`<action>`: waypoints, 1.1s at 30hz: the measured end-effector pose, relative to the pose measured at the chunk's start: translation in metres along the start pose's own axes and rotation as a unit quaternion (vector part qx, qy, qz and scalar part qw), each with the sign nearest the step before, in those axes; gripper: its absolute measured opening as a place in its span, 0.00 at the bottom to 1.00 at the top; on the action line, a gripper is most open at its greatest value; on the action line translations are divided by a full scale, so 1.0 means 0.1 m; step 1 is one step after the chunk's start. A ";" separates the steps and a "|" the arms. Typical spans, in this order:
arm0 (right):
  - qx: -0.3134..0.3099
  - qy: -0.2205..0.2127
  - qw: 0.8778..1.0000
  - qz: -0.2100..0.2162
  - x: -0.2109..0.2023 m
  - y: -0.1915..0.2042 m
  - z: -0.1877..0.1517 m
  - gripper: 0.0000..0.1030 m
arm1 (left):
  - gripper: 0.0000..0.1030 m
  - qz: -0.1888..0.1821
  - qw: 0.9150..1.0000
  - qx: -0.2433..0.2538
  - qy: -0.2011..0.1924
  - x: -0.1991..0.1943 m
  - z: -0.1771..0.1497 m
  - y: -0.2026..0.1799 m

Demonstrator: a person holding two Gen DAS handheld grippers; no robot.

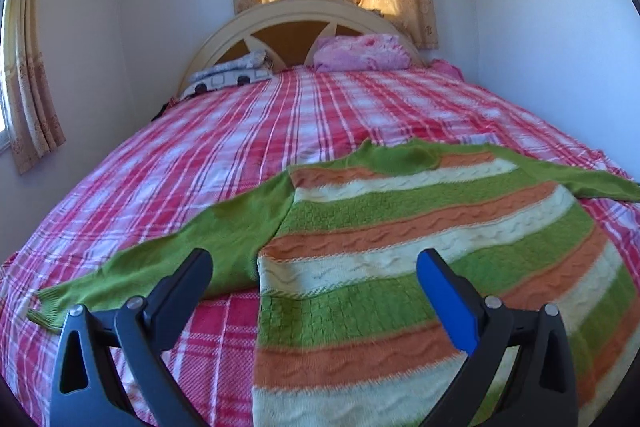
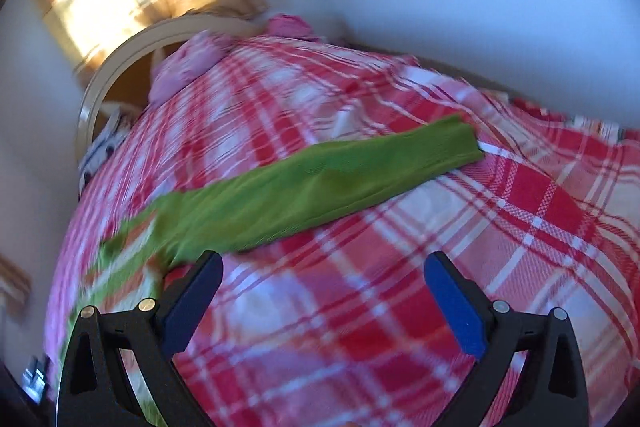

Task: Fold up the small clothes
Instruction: 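Reach the right gripper to a green sleeve cuff and close on it, then carry the sleeve with the right gripper across the sweater body and release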

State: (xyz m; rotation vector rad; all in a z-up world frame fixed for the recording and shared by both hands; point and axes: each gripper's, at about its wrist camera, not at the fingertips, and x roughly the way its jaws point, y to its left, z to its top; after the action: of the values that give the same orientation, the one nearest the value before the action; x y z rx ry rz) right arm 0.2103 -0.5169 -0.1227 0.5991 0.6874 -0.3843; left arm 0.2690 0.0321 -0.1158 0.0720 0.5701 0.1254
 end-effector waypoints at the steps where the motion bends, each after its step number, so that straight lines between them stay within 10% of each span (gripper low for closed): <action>1: 0.014 0.002 1.000 -0.002 0.05 -0.08 0.05 0.90 | 1.00 0.003 1.000 -0.005 0.004 0.06 0.00 0.03; 18: 0.088 0.002 0.995 -0.037 0.65 -0.60 0.63 0.77 | 1.00 0.001 0.998 -0.036 0.056 0.45 -0.16 0.09; 29: 0.083 -0.019 0.996 -0.008 0.73 -0.56 0.79 0.17 | 1.00 0.000 0.998 -0.025 0.057 0.48 -0.16 0.06; 33: 0.042 -0.033 0.999 0.006 0.61 -0.33 0.84 0.12 | 1.00 0.001 0.998 -0.022 0.054 0.47 -0.16 0.05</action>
State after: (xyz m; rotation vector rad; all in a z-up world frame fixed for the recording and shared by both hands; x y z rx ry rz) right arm 0.2762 -0.6032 -0.1258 0.6672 0.6073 -0.4223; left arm 0.2991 0.0440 -0.1537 0.0234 0.6756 0.1435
